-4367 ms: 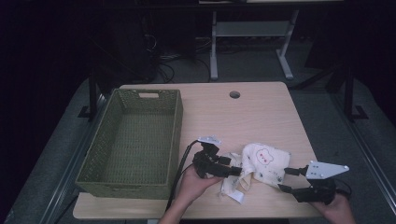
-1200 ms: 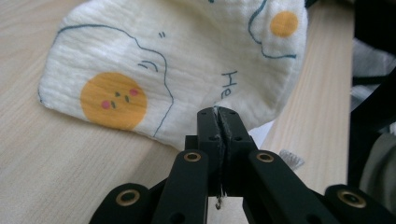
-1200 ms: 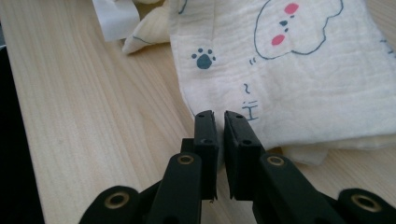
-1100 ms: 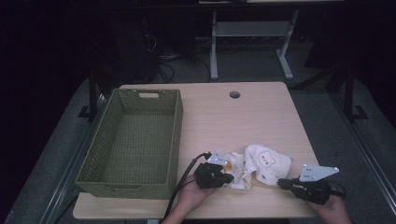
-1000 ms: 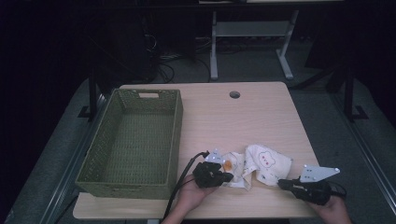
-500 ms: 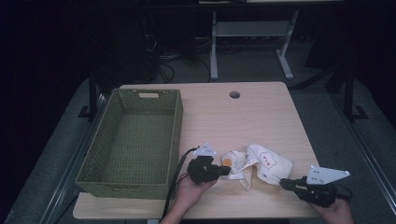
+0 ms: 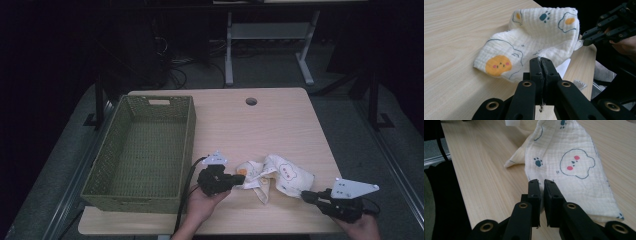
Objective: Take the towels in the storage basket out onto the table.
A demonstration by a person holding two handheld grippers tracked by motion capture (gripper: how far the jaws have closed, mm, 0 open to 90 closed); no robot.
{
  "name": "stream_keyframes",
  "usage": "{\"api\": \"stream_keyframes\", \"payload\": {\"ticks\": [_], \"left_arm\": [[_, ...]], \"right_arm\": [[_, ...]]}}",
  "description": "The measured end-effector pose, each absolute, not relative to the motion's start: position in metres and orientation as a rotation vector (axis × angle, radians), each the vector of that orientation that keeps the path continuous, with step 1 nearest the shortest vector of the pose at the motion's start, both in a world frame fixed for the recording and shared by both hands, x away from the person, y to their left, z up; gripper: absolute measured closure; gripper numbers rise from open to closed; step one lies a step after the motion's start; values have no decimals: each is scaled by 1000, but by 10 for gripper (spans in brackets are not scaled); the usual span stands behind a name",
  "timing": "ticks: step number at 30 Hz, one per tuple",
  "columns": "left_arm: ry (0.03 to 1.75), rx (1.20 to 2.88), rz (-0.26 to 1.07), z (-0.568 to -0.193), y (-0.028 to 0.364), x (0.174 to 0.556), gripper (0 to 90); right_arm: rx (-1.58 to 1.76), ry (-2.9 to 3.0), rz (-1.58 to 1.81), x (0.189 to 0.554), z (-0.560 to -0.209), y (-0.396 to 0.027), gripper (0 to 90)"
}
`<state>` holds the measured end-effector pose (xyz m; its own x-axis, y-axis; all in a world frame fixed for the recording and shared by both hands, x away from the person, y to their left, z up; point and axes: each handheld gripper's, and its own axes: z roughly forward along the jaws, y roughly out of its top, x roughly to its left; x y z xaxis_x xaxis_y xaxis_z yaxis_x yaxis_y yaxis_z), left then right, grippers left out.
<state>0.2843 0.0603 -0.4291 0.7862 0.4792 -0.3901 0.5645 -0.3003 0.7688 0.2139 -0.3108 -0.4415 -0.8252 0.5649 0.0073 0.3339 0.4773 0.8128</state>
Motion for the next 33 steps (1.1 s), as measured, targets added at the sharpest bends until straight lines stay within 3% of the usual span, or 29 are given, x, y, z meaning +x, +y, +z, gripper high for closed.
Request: {"api": "stream_keyframes", "payload": {"ticks": [21,33], "left_arm": [[816,1952,-123,-418,66,279,886],[853,1999,-151,-392,75,281,886]], "right_arm": [[753,2465,1267,208,-436,-309,861],[737,2463,1303,200,-413,-306,861]]}}
